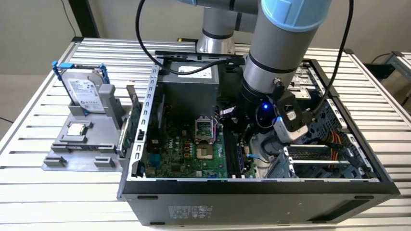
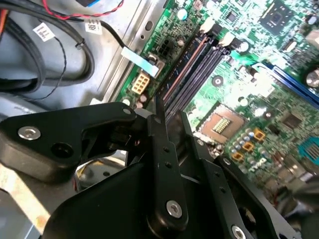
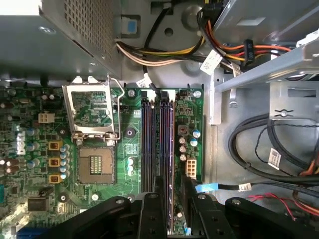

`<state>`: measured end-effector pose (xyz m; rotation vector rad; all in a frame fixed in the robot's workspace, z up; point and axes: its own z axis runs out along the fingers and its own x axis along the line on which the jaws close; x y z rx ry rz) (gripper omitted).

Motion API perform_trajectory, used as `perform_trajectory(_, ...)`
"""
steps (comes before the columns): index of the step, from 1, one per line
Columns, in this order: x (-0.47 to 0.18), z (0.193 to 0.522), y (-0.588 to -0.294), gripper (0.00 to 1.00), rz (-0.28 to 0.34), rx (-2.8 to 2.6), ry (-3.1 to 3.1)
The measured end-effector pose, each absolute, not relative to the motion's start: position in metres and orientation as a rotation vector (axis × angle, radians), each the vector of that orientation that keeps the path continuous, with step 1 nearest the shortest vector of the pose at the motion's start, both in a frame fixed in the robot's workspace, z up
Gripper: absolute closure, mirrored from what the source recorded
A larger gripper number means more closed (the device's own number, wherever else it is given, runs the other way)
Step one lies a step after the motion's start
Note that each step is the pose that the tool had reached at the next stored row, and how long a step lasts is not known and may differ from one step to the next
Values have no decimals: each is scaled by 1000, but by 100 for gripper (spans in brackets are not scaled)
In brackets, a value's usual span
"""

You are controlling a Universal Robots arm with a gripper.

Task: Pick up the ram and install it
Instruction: 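Insert the ram into the slot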

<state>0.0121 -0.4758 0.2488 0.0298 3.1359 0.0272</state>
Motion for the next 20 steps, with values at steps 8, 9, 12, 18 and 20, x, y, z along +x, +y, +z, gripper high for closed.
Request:
perform_trajectory(8,12,249,-476,100,27,30,3136)
perform_trajectory(9,12,249,-476,100,27,30,3136)
perform_trajectory(12,12,249,-476,100,27,30,3136)
perform_trajectory(18,12,249,-476,100,27,30,3136)
perform_trajectory(20,12,249,-476,100,27,30,3136)
